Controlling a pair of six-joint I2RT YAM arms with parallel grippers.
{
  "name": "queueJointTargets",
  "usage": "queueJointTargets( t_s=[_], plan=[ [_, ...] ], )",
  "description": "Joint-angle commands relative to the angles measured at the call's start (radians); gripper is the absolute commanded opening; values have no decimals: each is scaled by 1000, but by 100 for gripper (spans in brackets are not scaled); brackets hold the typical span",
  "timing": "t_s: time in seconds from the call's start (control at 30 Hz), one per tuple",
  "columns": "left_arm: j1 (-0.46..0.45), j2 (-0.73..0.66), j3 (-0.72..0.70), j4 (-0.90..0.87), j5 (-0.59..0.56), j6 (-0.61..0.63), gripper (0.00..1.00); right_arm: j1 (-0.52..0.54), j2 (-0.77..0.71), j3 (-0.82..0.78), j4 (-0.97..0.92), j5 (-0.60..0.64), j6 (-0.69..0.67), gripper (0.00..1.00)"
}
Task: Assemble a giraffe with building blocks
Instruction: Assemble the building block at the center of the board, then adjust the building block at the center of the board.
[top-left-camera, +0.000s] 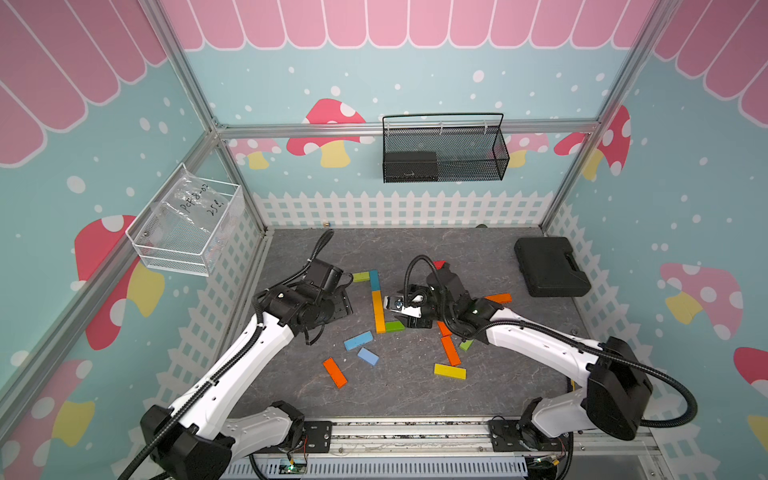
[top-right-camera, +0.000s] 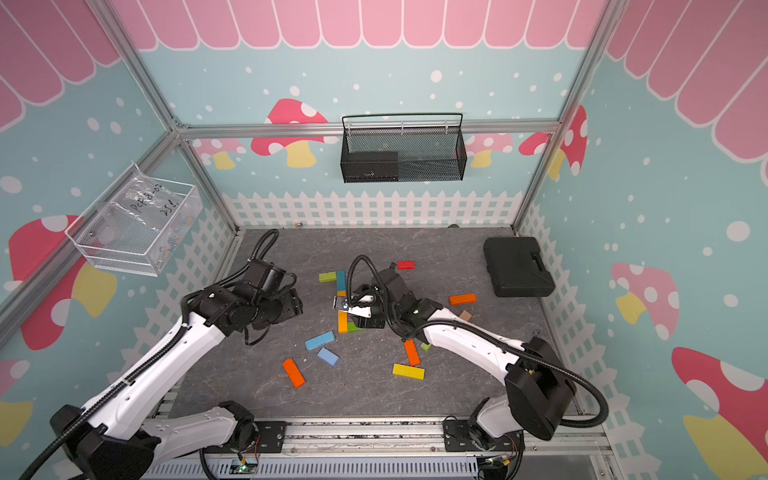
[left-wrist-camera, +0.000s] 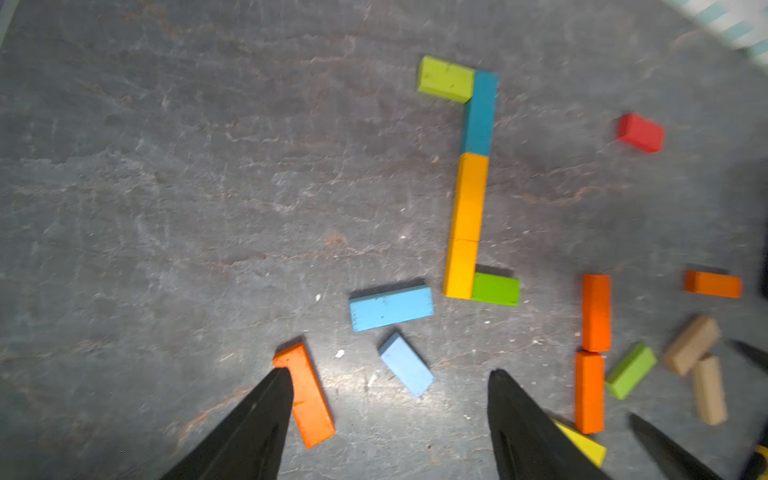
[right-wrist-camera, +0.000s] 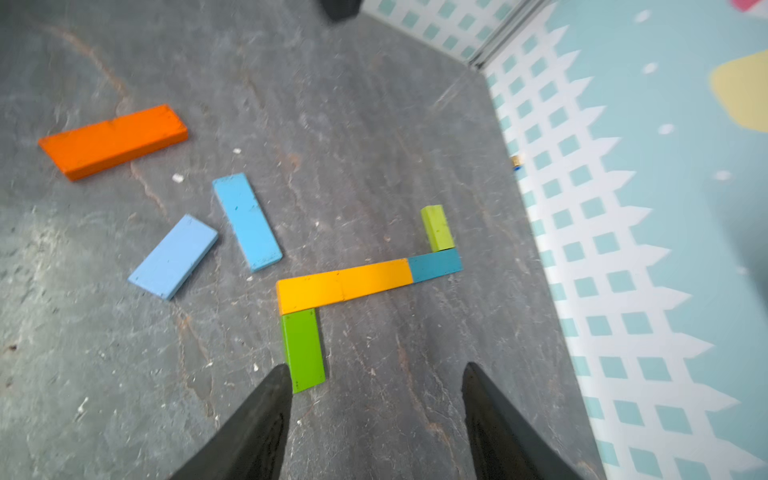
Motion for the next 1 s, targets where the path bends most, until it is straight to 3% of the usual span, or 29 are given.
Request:
queueJointTargets(
  t_s=[0.0,0.17,0.27,0.4,0.67,0.97],
  plan=[
    [-50,95,-9,-81,-31,-53,77,-2,-54,-77,169,35,131,66],
    [-131,218,-76,11,-16,-145,83,-2,-201,-221,330,127,223,65],
    [-168,271,-134,128,18,-213,98,-2,-275,-284,365,148,228,66],
    [-195,368,-153,216,43,-262,99,-2,-320,-316,366,179,236,67],
    [-186,452,-166,304,55,-248,99,-2,-346,-319,367,175,256,67],
    [-131,432,-190,301,75,-219,99,-2,-343,-318,349,171,255,67]
  ],
)
